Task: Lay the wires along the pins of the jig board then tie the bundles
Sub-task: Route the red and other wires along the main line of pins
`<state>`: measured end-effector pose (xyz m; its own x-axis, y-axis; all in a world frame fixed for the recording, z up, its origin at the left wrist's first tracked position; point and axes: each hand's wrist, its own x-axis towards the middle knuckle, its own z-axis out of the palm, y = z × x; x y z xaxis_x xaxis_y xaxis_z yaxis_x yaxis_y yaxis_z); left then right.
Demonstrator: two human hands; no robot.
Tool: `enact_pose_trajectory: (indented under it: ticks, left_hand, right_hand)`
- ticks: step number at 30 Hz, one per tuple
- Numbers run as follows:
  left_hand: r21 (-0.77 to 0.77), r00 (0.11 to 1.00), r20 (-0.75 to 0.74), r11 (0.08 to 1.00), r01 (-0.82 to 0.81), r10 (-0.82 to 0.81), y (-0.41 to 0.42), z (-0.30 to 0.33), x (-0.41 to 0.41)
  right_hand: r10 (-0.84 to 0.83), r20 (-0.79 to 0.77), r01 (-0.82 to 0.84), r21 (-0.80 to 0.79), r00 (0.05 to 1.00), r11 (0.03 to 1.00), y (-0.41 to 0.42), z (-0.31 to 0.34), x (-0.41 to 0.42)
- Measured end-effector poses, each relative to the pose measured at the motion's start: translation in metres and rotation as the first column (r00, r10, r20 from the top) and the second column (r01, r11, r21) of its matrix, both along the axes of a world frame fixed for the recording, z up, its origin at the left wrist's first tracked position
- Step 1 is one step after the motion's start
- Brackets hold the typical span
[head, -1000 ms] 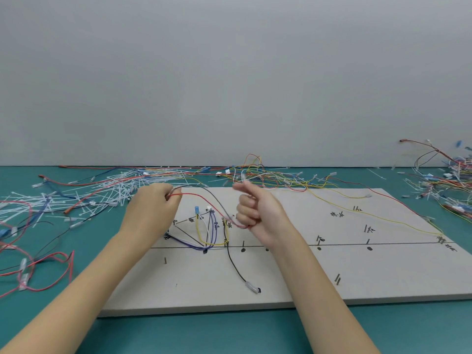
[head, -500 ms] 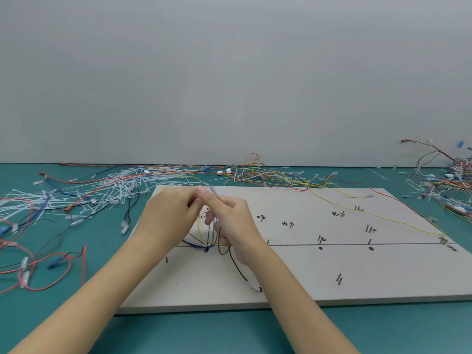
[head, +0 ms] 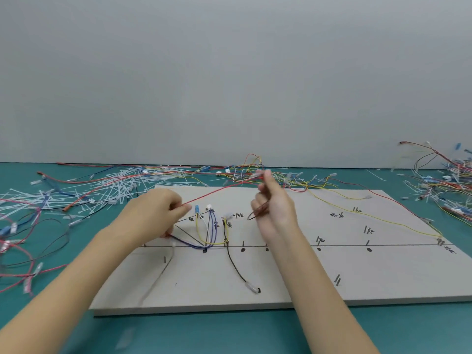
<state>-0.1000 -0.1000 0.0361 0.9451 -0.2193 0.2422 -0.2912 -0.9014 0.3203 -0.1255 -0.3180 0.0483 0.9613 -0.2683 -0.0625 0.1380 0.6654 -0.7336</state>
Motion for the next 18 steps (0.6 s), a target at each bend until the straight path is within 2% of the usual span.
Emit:
enact_pose_trajectory:
  ticks: [1, 4, 7, 9, 11, 13, 15, 18]
  left_hand:
    - [-0.039, 1.000, -0.026, 0.999, -0.007, 0.006, 0.008, -0.002, 0.002]
    - [-0.287, 0.980, -0.190, 0.958, -0.008, -0.049, 0.024, 0.000, 0.007]
    - [-0.447, 0.939, -0.316, 0.894, -0.021, -0.136, 0.030, 0.006, 0.003]
    - [-0.538, 0.905, -0.370, 0.843, -0.023, -0.211, 0.033, 0.010, -0.001]
    - [-0.633, 0.873, -0.383, 0.774, -0.008, -0.304, 0.037, 0.013, -0.003]
    - [-0.702, 0.840, -0.380, 0.712, 0.011, -0.388, 0.040, 0.014, -0.005]
    - [-0.739, 0.808, -0.378, 0.673, 0.031, -0.452, 0.043, 0.015, -0.006]
    - [-0.757, 0.791, -0.363, 0.651, 0.058, -0.493, 0.042, 0.016, -0.007]
  right_hand:
    - [-0.022, -0.005, 0.022, 0.020, 1.000, 1.000, -0.008, 0.001, 0.002]
    - [-0.008, -0.016, 0.010, 0.095, 1.000, 0.995, -0.017, -0.003, 0.006]
    - [0.047, 0.001, -0.046, 0.260, 0.999, 0.965, -0.016, -0.007, 0.008]
    - [0.037, -0.003, -0.034, 0.336, 0.999, 0.941, -0.018, -0.008, 0.009]
    - [0.021, -0.028, -0.010, 0.341, 0.999, 0.940, -0.019, -0.007, 0.009]
    - [0.057, -0.057, -0.040, 0.268, 0.997, 0.963, -0.020, -0.006, 0.009]
    - [0.162, -0.068, -0.154, 0.106, 0.984, 0.982, -0.017, -0.005, 0.006]
    - [0.347, -0.100, -0.360, -0.186, 0.932, 0.914, -0.008, -0.001, -0.001]
